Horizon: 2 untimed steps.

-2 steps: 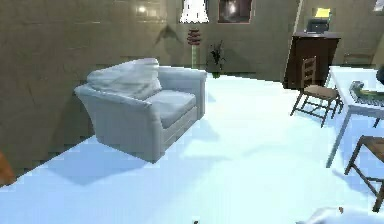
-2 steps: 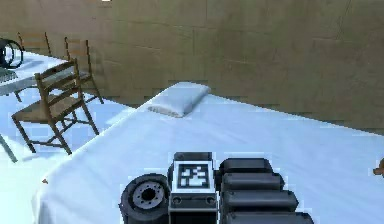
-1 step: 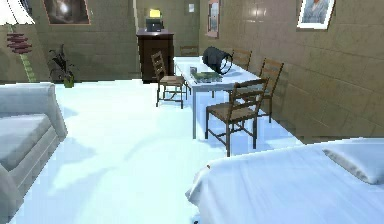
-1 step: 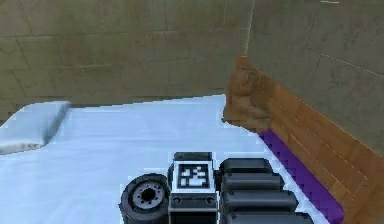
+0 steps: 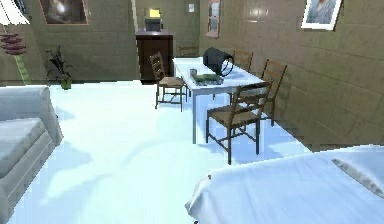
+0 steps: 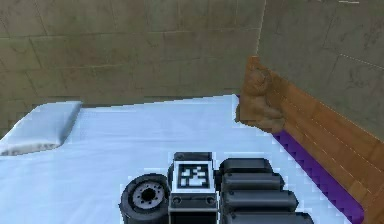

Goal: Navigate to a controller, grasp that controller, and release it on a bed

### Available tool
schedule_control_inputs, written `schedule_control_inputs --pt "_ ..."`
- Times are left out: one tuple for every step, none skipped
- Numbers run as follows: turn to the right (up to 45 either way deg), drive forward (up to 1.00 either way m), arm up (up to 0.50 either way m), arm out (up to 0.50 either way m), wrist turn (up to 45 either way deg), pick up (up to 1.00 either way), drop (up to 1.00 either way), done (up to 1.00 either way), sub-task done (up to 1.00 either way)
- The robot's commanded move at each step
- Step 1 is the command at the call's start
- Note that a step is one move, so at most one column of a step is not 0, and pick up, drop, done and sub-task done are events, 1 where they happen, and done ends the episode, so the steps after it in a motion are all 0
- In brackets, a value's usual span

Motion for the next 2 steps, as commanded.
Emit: schedule_control_inputs --pt "-27.0 0.00 0.00 0.00 0.0 0.00 0.00 0.00 0.00" --pt "30.0 0.00 0.00 0.00 0.0 0.00 0.00 0.00 0.00"
